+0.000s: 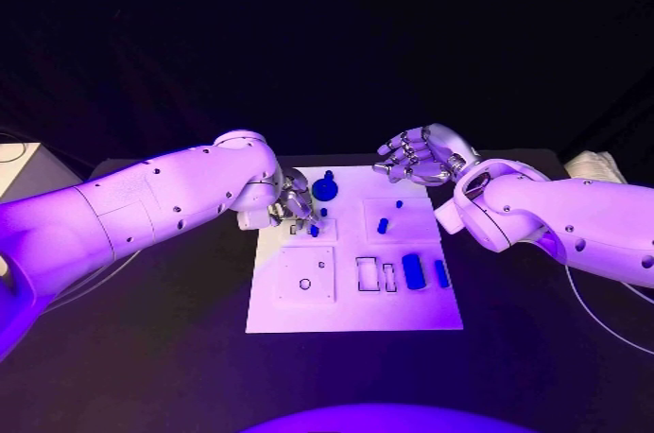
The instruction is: Assemble the parts on the task board
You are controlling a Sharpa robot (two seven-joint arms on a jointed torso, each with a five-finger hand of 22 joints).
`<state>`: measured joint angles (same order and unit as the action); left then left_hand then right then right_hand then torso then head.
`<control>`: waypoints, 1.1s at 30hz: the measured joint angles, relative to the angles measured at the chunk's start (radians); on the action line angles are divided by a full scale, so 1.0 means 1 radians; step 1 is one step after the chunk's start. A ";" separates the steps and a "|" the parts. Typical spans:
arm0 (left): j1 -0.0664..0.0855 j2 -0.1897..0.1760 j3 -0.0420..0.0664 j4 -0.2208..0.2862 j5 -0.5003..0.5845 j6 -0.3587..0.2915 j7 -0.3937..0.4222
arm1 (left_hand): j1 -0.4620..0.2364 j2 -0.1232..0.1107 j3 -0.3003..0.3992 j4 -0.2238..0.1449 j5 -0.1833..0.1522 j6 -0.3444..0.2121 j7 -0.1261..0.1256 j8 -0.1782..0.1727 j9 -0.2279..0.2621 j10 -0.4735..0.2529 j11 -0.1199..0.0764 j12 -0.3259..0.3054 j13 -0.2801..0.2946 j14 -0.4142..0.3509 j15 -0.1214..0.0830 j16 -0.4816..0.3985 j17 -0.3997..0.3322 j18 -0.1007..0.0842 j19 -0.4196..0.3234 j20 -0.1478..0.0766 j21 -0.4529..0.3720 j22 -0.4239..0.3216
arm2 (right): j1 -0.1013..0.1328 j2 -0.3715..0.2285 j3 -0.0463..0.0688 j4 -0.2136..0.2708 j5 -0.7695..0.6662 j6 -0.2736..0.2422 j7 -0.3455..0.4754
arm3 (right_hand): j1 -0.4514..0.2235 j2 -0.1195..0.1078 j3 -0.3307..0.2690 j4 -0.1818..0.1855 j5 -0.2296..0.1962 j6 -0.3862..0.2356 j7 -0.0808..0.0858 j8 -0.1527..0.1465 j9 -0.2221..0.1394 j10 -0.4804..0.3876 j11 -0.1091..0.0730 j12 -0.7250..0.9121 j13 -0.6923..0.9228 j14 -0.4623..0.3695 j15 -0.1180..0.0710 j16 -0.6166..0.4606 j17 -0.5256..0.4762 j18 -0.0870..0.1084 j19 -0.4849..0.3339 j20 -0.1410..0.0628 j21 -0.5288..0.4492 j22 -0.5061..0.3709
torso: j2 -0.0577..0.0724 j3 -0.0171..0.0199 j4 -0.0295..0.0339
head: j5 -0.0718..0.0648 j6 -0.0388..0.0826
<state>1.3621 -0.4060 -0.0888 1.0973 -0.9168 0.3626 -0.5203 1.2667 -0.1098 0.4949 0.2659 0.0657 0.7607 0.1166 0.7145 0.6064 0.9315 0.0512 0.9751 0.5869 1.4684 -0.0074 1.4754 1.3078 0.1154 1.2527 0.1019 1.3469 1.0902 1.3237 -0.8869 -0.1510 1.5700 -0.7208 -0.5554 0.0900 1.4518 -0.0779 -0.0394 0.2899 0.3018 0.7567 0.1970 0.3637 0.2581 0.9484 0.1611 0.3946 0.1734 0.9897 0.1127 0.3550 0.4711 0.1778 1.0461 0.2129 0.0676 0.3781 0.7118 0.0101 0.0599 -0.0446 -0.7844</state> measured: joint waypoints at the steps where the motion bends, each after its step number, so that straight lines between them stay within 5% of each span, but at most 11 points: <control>1: 0.000 0.000 0.000 0.000 0.001 0.001 0.000 | 0.003 -0.003 0.008 -0.003 0.000 0.001 -0.001 0.000 0.000 0.002 -0.002 0.000 -0.001 -0.003 -0.003 0.000 0.000 0.000 0.000 0.000 0.000 0.000 | 0.000 0.000 0.000 0.000 0.000 0.000 0.000 | 0.000 0.000 0.000 0.000 0.000 0.000 0.000 0.000 0.000 0.000 0.000 0.000 -0.001 0.000 0.000 0.000 0.000 0.000 0.000 0.000 0.000 -0.001 | 0.000 0.0003 0.0000 | 0.000 -0.001; 7: 0.000 -0.002 0.000 0.002 0.005 0.003 0.002 | 0.027 -0.021 0.128 -0.049 -0.005 0.008 -0.008 -0.001 0.001 0.014 -0.013 0.000 -0.014 -0.001 -0.012 0.000 0.000 0.000 0.002 -0.009 0.005 0.004 | -0.001 0.001 0.000 -0.001 0.002 0.001 0.000 | 0.000 0.000 0.000 0.000 0.000 0.000 0.000 0.000 -0.001 0.000 0.000 0.000 -0.004 0.000 0.000 -0.004 -0.003 0.000 -0.004 0.004 0.000 -0.004 | 0.000 0.0004 -0.0004 | 0.001 -0.002; 11: 0.000 -0.007 0.000 0.005 0.007 0.002 0.005 | 0.028 -0.030 0.169 -0.019 0.000 0.009 -0.010 0.006 0.001 0.037 -0.020 0.000 -0.026 -0.001 -0.012 0.007 0.000 0.000 0.007 -0.015 0.015 0.016 | -0.001 0.001 0.000 -0.001 0.003 0.001 0.000 | 0.000 0.000 0.000 0.000 0.000 0.000 0.000 0.000 -0.001 0.000 0.000 0.000 -0.005 0.000 0.000 -0.004 -0.003 0.000 -0.004 0.004 0.000 -0.006 | 0.000 0.0002 -0.0010 | 0.001 -0.002; 14: 0.000 -0.013 0.000 0.009 0.008 -0.005 0.009 | -0.013 -0.051 0.190 -0.011 0.072 0.012 -0.012 0.055 0.001 0.055 -0.022 0.002 -0.026 -0.005 -0.016 0.012 0.000 -0.002 0.022 -0.021 0.027 0.038 | -0.001 0.001 0.000 -0.002 0.003 0.001 0.000 | 0.000 0.000 0.000 0.000 0.000 0.000 0.000 0.000 -0.002 0.000 0.000 0.000 -0.007 0.000 0.000 -0.004 -0.005 0.000 -0.004 0.004 0.000 -0.008 | 0.000 0.0002 -0.0010 | -0.001 -0.002; 15: 0.000 -0.016 0.000 0.011 0.009 -0.008 0.010 | -0.026 -0.055 0.191 -0.010 0.098 0.015 -0.015 0.063 0.002 0.058 -0.024 0.008 -0.025 -0.003 -0.018 0.012 0.000 -0.016 0.032 -0.021 0.032 0.047 | -0.001 0.001 0.000 -0.002 0.004 0.001 0.000 | 0.000 0.000 0.000 0.000 0.000 0.000 0.000 0.000 -0.002 0.000 0.000 0.000 -0.007 0.000 0.000 -0.004 -0.005 0.000 -0.004 0.004 0.000 -0.008 | 0.000 0.0002 -0.0010 | -0.001 -0.002; 19: 0.000 -0.024 0.000 0.021 0.012 -0.030 0.017 | -0.082 -0.084 0.215 -0.034 0.242 0.043 -0.024 0.078 0.002 0.091 -0.033 0.029 -0.009 0.000 -0.028 0.029 0.000 -0.017 0.067 -0.030 0.059 0.093 | -0.002 0.001 0.000 -0.002 0.005 0.001 0.000 | 0.000 0.000 0.000 0.000 0.000 0.000 0.000 0.000 -0.002 0.000 0.000 0.000 -0.009 0.000 0.000 -0.009 -0.006 0.000 -0.004 0.004 0.000 -0.010 | 0.000 0.0002 -0.0005 | -0.002 -0.004; 25: -0.001 -0.041 0.000 0.044 0.017 -0.083 0.027 | -0.124 -0.108 0.197 -0.053 0.413 0.082 -0.042 0.086 0.002 0.173 -0.048 0.086 0.079 -0.003 -0.046 0.048 0.000 -0.032 0.106 -0.048 0.087 0.148 | -0.002 -0.001 0.000 -0.002 0.006 0.002 0.000 | 0.000 0.000 0.000 0.000 0.000 0.000 0.000 0.000 -0.003 0.000 0.000 0.000 -0.011 0.003 0.003 -0.010 -0.008 0.000 -0.004 0.004 0.000 -0.014 | 0.000 0.0002 -0.0003 | -0.003 -0.007; 33: -0.001 -0.062 0.000 0.078 0.024 -0.150 0.036 | -0.152 -0.120 0.189 -0.060 0.508 0.110 -0.056 0.086 0.002 0.224 -0.051 0.130 0.155 -0.001 -0.058 0.054 0.000 -0.032 0.136 -0.061 0.104 0.191 | -0.002 -0.004 0.000 -0.003 0.009 0.002 0.000 | 0.000 0.000 0.003 -0.003 0.000 0.000 0.000 -0.004 -0.004 0.000 0.000 -0.004 -0.014 0.003 0.003 -0.010 -0.010 0.000 -0.004 0.004 0.000 -0.017 | -0.001 0.0010 0.0003 | 0.000 -0.011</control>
<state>1.3615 -0.4681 -0.0884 1.1752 -0.8929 0.2123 -0.4847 1.1149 -0.2298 0.6840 0.2054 0.5738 0.8709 0.0605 0.8009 0.6082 1.1551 -0.0003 1.1048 0.7423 1.4669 -0.0659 1.5297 1.3077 0.0832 1.3886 0.0412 1.4512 1.2817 1.3213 -0.8911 -0.1512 1.5674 -0.7117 -0.5534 0.0899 1.4518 -0.0778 -0.0367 0.2871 0.3019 0.7567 0.1970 0.3598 0.2538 0.9486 0.1610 0.3908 0.1593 0.9932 0.1161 0.3450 0.4613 0.1778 1.0426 0.2165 0.0676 0.3609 0.7107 0.0110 0.0602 -0.0446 -0.7954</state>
